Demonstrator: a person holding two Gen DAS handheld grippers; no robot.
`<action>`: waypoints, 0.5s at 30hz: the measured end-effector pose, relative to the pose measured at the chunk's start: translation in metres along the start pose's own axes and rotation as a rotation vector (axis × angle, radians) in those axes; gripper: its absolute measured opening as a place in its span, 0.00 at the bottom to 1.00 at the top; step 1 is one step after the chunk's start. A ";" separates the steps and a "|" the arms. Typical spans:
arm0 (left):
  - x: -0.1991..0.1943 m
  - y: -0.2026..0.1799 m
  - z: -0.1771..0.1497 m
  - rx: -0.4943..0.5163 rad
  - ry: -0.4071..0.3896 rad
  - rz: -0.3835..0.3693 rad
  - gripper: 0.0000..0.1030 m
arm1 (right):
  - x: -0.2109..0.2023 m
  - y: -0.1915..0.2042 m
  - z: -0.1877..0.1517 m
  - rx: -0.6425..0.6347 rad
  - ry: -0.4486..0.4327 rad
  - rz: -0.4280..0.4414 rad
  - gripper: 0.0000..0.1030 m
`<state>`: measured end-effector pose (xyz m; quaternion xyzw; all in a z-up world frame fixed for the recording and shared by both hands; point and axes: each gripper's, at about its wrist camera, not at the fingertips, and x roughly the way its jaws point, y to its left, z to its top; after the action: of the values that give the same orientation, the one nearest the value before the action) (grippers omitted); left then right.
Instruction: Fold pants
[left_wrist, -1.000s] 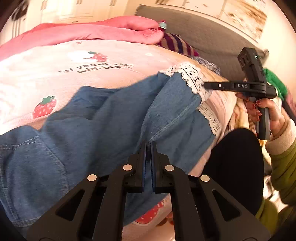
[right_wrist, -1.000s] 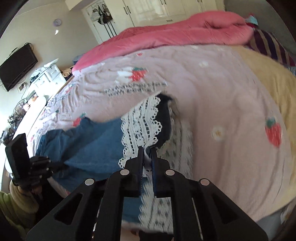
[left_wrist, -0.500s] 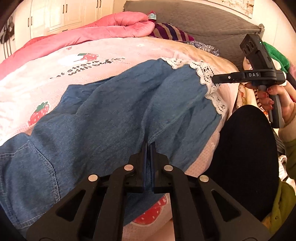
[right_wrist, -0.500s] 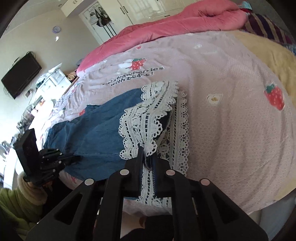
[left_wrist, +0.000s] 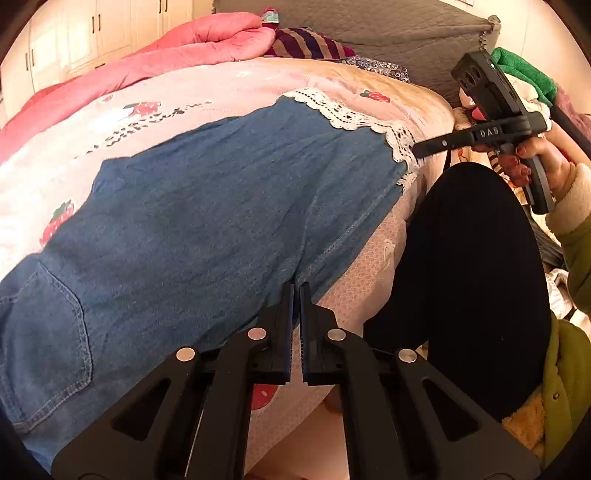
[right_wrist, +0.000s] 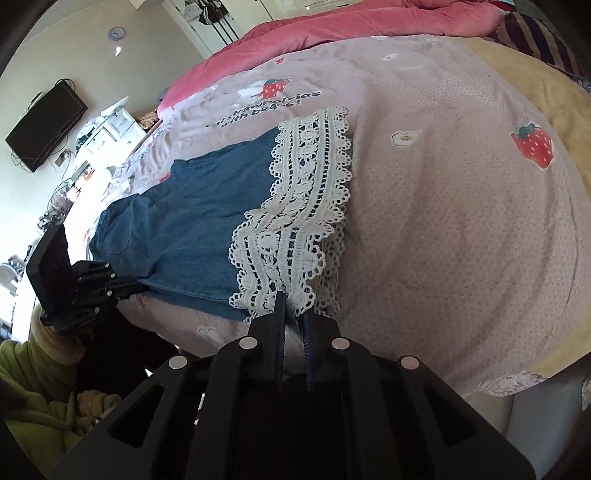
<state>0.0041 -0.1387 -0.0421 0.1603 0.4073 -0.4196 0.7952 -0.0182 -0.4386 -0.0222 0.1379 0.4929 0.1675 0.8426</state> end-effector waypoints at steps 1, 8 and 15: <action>0.004 0.001 -0.001 -0.003 0.010 0.006 0.01 | 0.003 0.000 -0.001 -0.001 0.016 -0.008 0.09; 0.008 0.007 -0.003 -0.034 0.024 -0.021 0.13 | -0.006 -0.002 -0.003 0.023 0.009 -0.064 0.42; -0.039 0.017 0.019 -0.063 -0.103 -0.010 0.61 | -0.045 -0.002 0.022 0.048 -0.169 -0.097 0.68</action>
<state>0.0151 -0.1189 -0.0014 0.1113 0.3797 -0.4184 0.8175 -0.0194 -0.4605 0.0224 0.1477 0.4299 0.1027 0.8848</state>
